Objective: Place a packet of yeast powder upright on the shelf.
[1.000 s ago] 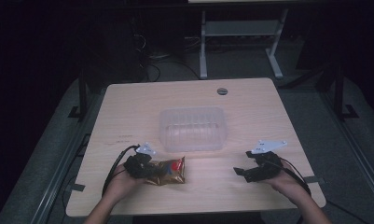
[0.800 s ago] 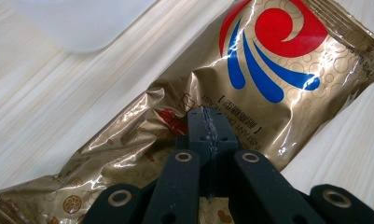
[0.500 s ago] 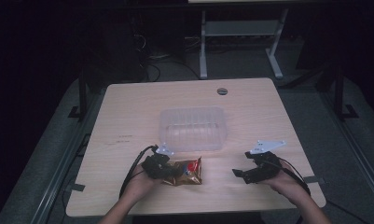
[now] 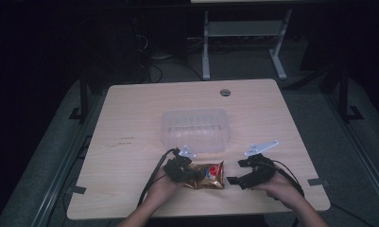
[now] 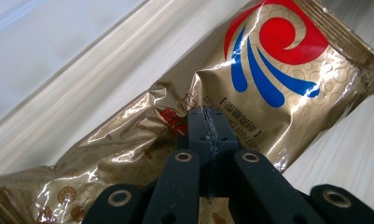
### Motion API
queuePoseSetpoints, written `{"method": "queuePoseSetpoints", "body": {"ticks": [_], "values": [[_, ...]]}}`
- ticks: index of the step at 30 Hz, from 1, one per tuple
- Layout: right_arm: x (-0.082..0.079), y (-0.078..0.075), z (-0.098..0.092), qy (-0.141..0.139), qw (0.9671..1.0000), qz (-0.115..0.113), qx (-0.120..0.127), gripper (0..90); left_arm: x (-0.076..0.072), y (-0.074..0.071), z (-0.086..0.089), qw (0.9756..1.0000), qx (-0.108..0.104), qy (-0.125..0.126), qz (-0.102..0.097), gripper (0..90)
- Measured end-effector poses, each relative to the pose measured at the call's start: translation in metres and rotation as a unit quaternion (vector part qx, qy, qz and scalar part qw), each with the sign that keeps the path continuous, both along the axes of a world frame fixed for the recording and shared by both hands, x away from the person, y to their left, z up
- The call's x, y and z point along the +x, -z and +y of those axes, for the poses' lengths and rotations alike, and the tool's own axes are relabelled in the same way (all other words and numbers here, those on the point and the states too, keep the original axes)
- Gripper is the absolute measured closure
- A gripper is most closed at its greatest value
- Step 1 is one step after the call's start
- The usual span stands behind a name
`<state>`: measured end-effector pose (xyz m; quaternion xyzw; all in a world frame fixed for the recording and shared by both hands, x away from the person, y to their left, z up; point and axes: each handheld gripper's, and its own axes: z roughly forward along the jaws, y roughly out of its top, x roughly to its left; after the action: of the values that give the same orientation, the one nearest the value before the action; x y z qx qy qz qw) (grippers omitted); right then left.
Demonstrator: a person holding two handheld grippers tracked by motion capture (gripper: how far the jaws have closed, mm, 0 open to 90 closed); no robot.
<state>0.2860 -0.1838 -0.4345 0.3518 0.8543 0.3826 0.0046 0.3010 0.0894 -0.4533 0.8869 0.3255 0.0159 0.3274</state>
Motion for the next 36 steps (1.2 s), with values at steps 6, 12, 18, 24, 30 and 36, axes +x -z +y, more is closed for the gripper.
{"method": "queuePoseSetpoints", "body": {"ticks": [6,12,18,24,30,36], "values": [[0.000,0.004,0.003,-0.005,0.9998,0.021,0.002,14.8,0.000,0.000,-0.015,0.9999,0.000,0.012,-0.010,89.8],[-0.001,0.009,0.005,-0.009,0.9993,0.035,0.004,15.3,0.001,0.001,-0.011,0.9999,-0.006,0.015,-0.002,89.8],[0.002,0.017,0.015,-0.016,0.9982,0.058,0.004,15.6,-0.004,0.002,-0.015,0.9995,0.009,0.016,-0.027,89.9],[0.008,0.022,0.028,-0.018,0.9968,0.076,0.019,21.1,-0.005,0.002,-0.015,0.9996,0.008,0.012,-0.024,89.9],[0.014,0.027,0.032,-0.013,0.9957,0.088,0.025,27.3,-0.004,0.003,-0.014,0.9997,0.004,0.010,-0.023,89.9],[0.017,0.028,0.033,-0.007,0.9940,0.103,0.038,33.3,-0.005,0.004,-0.014,0.9998,-0.005,0.004,-0.017,89.9]]}}
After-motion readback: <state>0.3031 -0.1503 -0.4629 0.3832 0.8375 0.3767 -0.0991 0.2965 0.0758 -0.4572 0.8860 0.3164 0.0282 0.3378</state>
